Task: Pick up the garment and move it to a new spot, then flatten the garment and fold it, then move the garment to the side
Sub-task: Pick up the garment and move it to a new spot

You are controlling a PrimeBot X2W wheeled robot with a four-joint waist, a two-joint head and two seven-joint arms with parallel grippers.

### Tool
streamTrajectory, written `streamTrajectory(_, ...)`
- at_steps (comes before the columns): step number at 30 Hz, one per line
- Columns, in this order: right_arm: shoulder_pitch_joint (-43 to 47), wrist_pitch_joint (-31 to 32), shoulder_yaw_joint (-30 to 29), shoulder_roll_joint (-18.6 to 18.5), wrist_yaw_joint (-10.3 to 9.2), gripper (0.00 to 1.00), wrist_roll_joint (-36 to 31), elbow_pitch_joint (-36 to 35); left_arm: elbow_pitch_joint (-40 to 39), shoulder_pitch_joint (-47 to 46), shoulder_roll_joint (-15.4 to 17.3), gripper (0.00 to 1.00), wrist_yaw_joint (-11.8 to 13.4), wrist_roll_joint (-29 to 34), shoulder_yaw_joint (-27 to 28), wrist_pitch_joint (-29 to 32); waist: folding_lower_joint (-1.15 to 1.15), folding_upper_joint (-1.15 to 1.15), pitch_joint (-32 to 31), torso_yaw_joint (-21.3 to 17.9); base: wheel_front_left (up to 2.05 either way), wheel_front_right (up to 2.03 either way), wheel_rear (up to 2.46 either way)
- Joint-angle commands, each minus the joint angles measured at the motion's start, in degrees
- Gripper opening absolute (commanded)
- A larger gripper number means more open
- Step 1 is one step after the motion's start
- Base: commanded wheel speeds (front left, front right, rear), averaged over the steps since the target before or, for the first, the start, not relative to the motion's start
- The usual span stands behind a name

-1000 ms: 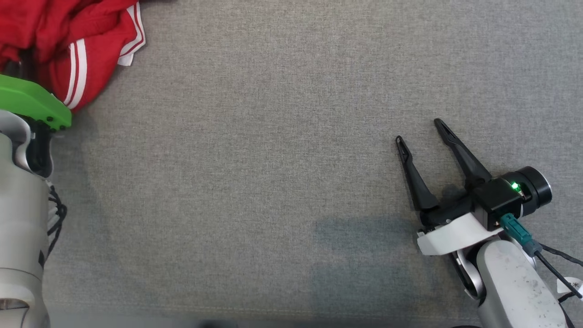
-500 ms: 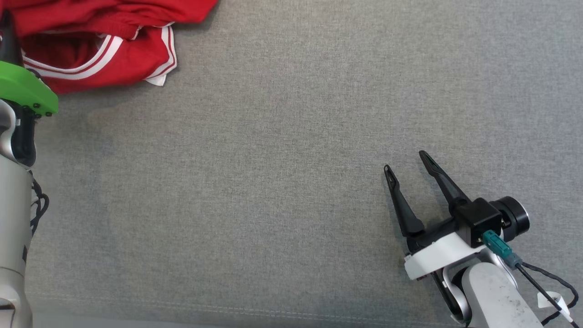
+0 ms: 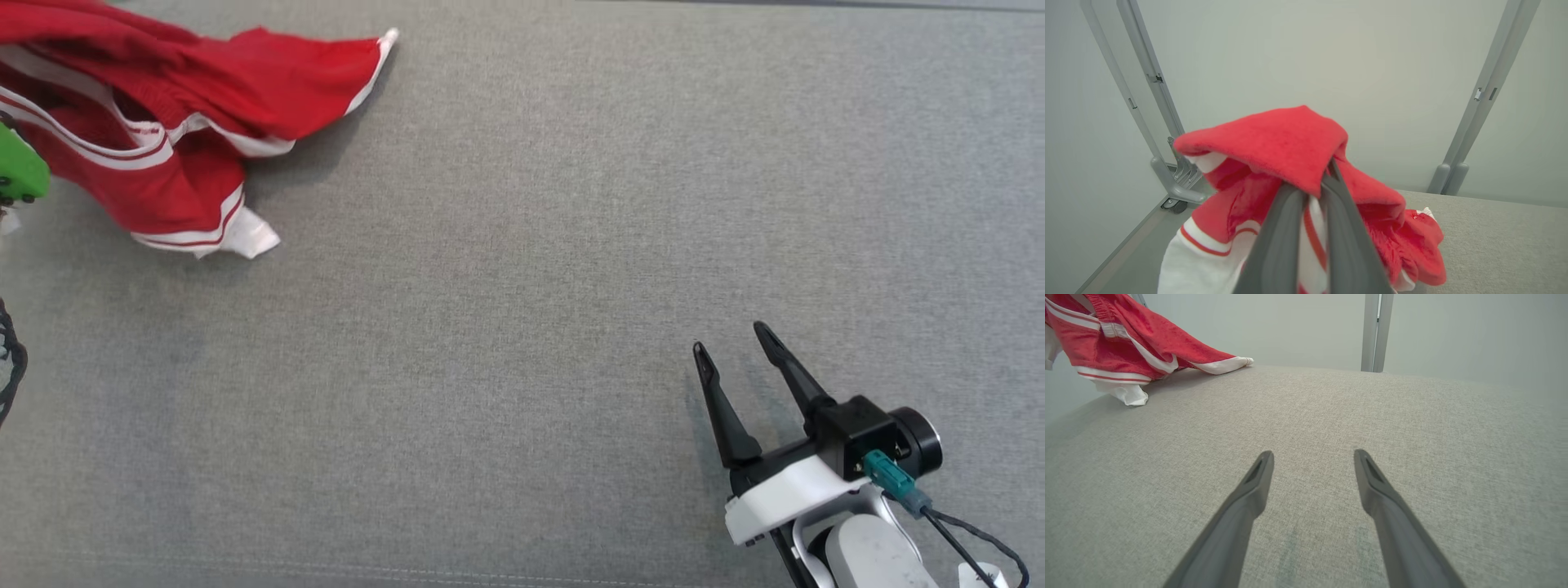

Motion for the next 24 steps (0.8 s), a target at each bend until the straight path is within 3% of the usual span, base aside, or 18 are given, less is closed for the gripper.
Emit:
streamTrajectory(1, 0.9, 0.0, -0.1, 0.2, -0.04, 1.0, 0.5, 0.2, -1.3, 1.3, 0.6, 0.0, -0.1, -0.9, 0.4, 0.5, 0.0, 0.0, -1.7, -1.0, 0.0, 0.0, 0.0)
streamTrajectory(6, 2.1, 0.0, -0.5, 0.5, -0.04, 1.0, 0.9, 0.0, -11.8, 6.9, 2.8, 0.0, 0.4, -3.9, 2.0, 5.1, 0.0, 0.0, -3.0, -1.8, 0.0, 0.0, 0.0)
streamTrajectory(18, 2.4, 0.0, -0.5, 0.7, -0.04, 1.0, 2.1, -0.7, -44.0, 23.7, 10.3, 0.0, 8.2, -11.5, 10.3, 16.6, 0.0, 0.0, -1.8, -3.2, 0.0, 0.0, 0.0)
streamTrajectory(24, 1.4, 0.0, 0.1, 0.7, -0.04, 1.0, 2.7, -0.2, -56.9, 24.6, 9.2, 0.0, 9.4, -13.3, 8.1, 21.4, 0.0, 0.0, -2.1, -3.5, 0.0, 0.0, 0.0)
